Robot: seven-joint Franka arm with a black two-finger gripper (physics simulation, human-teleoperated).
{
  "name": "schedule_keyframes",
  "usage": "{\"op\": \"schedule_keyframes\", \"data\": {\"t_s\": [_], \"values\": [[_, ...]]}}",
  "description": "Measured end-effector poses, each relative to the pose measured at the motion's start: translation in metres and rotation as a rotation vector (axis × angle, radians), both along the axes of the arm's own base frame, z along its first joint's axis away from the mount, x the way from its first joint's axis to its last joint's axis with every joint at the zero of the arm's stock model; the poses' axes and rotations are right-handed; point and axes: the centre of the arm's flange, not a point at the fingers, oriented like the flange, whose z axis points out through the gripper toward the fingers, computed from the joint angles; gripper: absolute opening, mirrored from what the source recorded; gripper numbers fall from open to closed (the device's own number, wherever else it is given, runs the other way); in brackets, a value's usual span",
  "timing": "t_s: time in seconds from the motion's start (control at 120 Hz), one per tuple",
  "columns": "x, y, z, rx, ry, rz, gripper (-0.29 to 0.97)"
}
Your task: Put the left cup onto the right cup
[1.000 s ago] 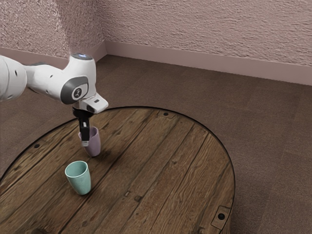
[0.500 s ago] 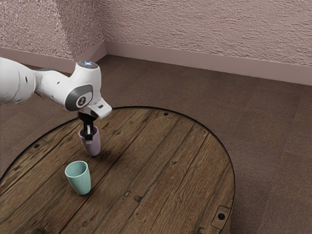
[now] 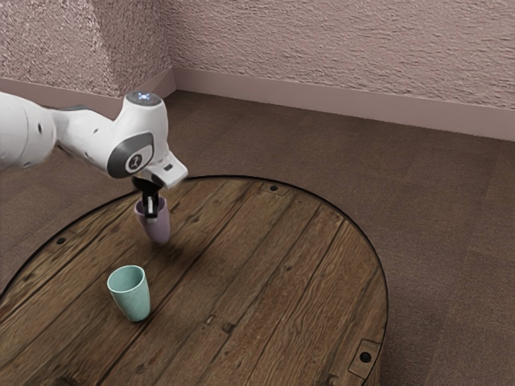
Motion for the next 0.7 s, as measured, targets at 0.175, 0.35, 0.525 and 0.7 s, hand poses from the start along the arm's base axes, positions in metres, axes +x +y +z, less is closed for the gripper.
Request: {"op": "schedule_keyframes", "data": {"t_s": [0.175,0.35,0.525,0.7], "values": [[-0.004,-0.02,0.026,0.005,-0.021,-0.026,-0.1],[-0.017,-0.042,0.057,0.01,-0.033,-0.046,-0.11],[-0.038,-0.06,0.078,0.014,-0.019,-0.051,-0.11],[-0.056,-0.071,0.091,0.017,0.004,-0.043,-0.11]]}}
